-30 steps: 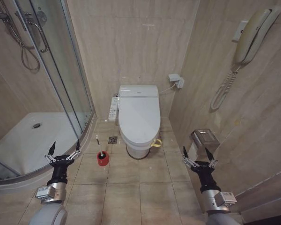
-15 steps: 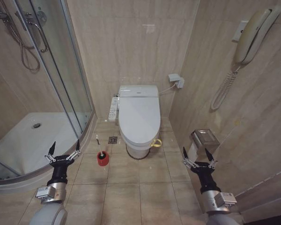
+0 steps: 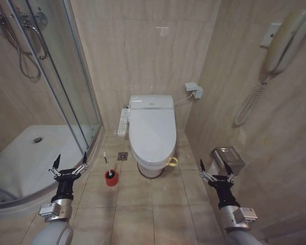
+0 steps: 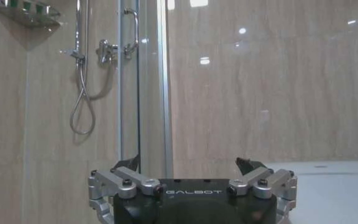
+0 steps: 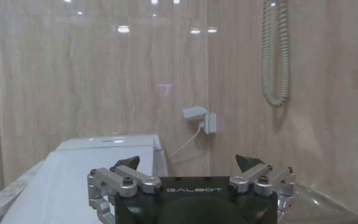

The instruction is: Open the toilet lid, clean the toilet bowl with a toilet brush, close the toilet lid, and flush.

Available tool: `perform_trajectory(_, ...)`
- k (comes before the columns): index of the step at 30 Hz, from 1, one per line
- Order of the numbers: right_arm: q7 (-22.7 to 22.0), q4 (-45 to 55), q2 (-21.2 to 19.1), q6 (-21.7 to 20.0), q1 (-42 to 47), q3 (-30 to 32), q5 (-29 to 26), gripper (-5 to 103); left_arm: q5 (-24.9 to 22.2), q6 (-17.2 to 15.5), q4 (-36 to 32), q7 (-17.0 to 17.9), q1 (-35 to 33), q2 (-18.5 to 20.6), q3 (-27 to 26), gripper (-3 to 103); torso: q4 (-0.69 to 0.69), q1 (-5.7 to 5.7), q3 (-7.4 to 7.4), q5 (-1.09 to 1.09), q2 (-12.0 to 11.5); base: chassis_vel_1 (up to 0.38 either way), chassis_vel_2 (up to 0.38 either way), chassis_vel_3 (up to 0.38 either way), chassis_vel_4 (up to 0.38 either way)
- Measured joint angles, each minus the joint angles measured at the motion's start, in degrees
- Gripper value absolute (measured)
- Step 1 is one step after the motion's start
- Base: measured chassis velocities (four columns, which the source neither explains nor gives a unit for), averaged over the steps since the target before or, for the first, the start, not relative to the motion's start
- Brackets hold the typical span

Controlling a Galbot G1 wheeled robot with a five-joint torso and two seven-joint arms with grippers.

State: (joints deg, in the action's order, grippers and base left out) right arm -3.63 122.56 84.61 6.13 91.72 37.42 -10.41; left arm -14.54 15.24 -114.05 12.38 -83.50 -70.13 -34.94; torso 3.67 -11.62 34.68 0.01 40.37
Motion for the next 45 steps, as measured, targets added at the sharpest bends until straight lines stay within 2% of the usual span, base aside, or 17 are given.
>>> perform_trajectory(8, -1.1, -1.0, -0.6, 1.4, -1.1, 0.8, 0.1, 100, 0.0, 0.0, 0.0, 0.0, 0.0, 0.0, 0.0, 100, 0.00, -0.08, 0.04, 0.01, 0.0, -0.191, 0.214, 0.220, -0.223)
perform_trajectory(13, -1.2, -1.5, -1.0, 2.0, -1.3, 1.3, 0.0, 100, 0.0, 0.0, 0.0, 0.0, 0.0, 0.0, 0.0, 100, -0.03, -0.04, 0.02, 0.01, 0.0, -0.057, 0.060, 0.039, -0.023)
perform_trajectory(21, -1.3, -1.9, -1.1, 2.2, -1.6, 1.3, -0.1, 100, 0.0, 0.0, 0.0, 0.0, 0.0, 0.0, 0.0, 100, 0.01, 0.05, -0.02, 0.00, 0.0, -0.003, 0.010, 0.001, -0.004)
perform_trajectory(31, -2.1, -3.4, -1.4, 3.5, -2.4, 3.0, 0.7, 100, 0.0, 0.0, 0.0, 0.0, 0.0, 0.0, 0.0, 100, -0.01, -0.07, 0.03, 0.01, 0.0, -0.138, 0.122, 0.137, -0.129)
perform_trajectory(45, -0.2, -3.5, -1.8, 5.1, -2.0, 3.2, -0.3, 100, 0.0, 0.0, 0.0, 0.0, 0.0, 0.0, 0.0, 100, 0.00, 0.03, -0.01, 0.00, 0.0, 0.004, -0.008, -0.011, 0.008)
